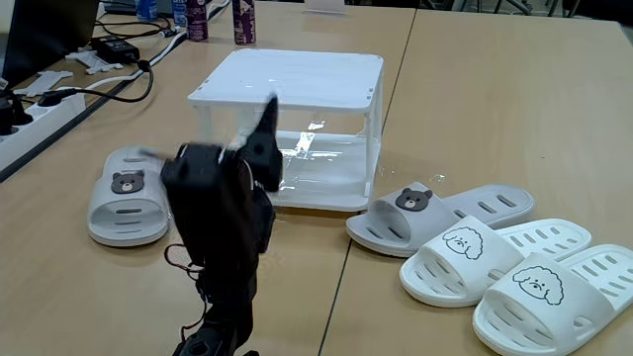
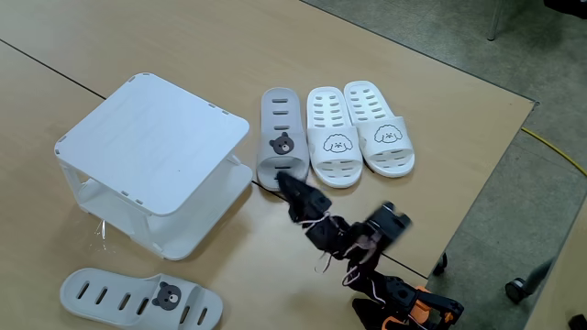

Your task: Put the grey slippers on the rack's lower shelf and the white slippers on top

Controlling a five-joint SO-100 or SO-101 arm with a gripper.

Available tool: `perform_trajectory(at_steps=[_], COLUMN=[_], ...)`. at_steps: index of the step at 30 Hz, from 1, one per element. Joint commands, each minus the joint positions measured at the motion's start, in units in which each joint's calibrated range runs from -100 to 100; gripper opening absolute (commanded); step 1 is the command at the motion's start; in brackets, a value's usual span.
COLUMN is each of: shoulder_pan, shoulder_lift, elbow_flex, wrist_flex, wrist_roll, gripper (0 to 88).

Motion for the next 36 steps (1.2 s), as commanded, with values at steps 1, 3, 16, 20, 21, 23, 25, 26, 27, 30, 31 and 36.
perform_trajectory(at_steps=[1,3,16,20,21,23,25,26,27,30,31,36], shoulder_pan=[-1.33,-6.59,-40.06,-39.65,-39.65,-39.57,-39.57,-39.48,-39.48,-39.4,-39.32,-36.61], shoulder_lift=[20.62,26.26,22.89,14.31,13.38,12.21,11.7,11.7,12.12,13.8,15.49,26.34], elbow_flex=[0.8,0.08,-19.85,-27.16,-27.16,-26.98,-27.52,-27.97,-29.06,-32.84,-34.47,-47.1], wrist_flex=[0.19,0.19,34.52,51.61,52.13,52.13,52.13,52.13,52.04,52.13,51.95,51.78], wrist_roll=[0.42,0.42,0.42,0.42,0.42,0.42,0.42,0.42,0.42,0.42,0.42,0.42], gripper=[1.1,1.1,1.5,12.8,16.1,19.3,21.7,23.9,26.4,30.3,30.3,30.2])
